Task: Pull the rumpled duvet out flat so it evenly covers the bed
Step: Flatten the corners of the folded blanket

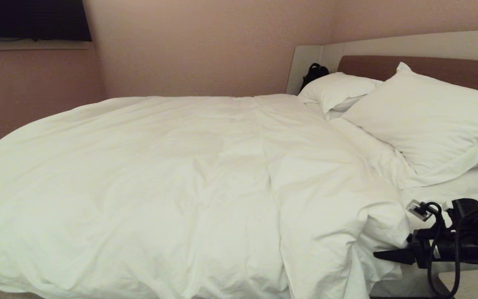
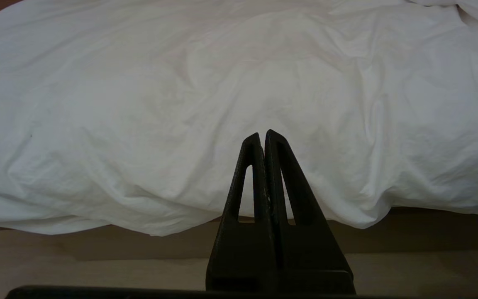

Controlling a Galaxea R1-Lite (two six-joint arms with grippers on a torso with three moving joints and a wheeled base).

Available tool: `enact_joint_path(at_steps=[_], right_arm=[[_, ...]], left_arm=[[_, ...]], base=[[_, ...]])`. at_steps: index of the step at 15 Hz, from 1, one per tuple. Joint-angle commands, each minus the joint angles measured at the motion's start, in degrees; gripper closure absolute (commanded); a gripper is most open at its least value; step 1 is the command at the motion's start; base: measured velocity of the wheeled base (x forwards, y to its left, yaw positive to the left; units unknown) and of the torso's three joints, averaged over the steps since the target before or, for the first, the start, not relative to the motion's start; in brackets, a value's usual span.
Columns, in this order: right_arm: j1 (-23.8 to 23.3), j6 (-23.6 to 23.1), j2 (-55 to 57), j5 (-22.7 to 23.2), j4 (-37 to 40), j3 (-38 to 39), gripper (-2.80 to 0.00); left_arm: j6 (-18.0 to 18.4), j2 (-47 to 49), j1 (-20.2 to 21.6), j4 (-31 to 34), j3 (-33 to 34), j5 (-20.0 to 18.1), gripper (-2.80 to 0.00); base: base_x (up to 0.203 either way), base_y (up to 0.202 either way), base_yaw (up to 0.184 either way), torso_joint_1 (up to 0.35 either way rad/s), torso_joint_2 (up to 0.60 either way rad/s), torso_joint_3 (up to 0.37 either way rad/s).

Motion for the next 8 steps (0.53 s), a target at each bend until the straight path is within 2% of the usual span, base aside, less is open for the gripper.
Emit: enact_joint_path(at_steps=[1,3,4,8], right_arm=[[0.3,-0.2,-0.7,0.4,-0.1,0.7,-2.8],[0.3,-0.1,-1.3,0.4,-0.1,1.4,-2.8],[0.3,-0.1,-1.3,0.5,-0.1,1.5,0.0],[0.3,-0.1,-2.2,0.7,0.0,2.0,0.0]], left_arm=[[0.1,0.0,0.0,0.0,0.0,0.0,0.0],[0.1,0.0,0.0,0.0,0.0,0.0,0.0],[0.0,0.0,0.0,0.0,0.0,0.0,0.0],[0.1,0.0,0.0,0.0,0.0,0.0,0.0]], base=[[0.0,0.0,0.0,0.0,0.0,0.0],[0.0,0.0,0.0,0.0,0.0,0.0],[0.0,0.0,0.0,0.0,0.0,0.0],[0.0,0.0,0.0,0.0,0.0,0.0]])
